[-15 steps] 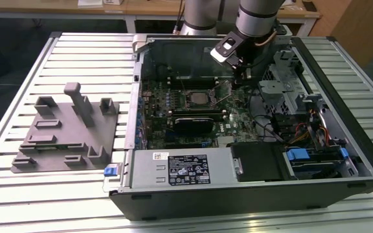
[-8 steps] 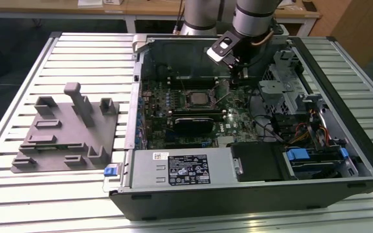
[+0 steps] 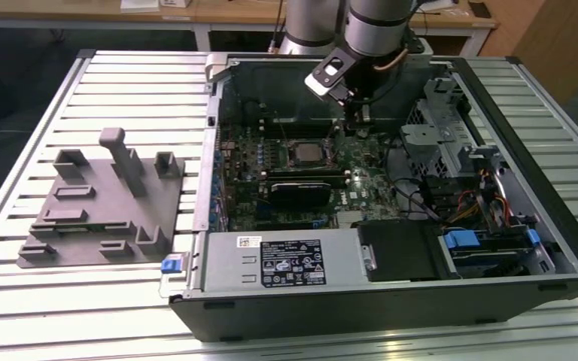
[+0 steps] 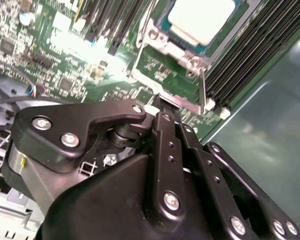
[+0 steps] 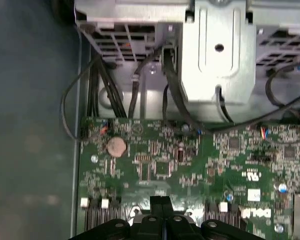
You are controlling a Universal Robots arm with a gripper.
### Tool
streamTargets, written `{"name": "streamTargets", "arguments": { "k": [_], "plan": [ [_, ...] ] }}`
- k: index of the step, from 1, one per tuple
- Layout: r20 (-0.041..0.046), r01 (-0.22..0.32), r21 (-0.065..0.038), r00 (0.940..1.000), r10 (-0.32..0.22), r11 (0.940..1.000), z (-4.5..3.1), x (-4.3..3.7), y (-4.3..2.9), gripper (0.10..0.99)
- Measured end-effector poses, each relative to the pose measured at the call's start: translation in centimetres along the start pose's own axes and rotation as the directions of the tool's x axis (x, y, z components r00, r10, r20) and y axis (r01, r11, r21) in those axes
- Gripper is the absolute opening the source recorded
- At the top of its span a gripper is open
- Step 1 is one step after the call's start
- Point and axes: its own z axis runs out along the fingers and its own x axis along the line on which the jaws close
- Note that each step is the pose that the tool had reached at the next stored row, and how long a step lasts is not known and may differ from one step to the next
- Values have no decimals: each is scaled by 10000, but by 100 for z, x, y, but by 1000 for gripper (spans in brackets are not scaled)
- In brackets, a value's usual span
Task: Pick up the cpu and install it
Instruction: 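Close the cpu cover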
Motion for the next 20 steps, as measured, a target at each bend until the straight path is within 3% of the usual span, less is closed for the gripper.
{"name": "streamTargets", "arguments": {
  "k": [7, 20],
  "plan": [
    [0, -1, 0, 10000, 1, 10000, 6, 2, -149, 106],
    [0, -1, 0, 10000, 1, 10000, 50, 4, -350, 106]
  ]
}}
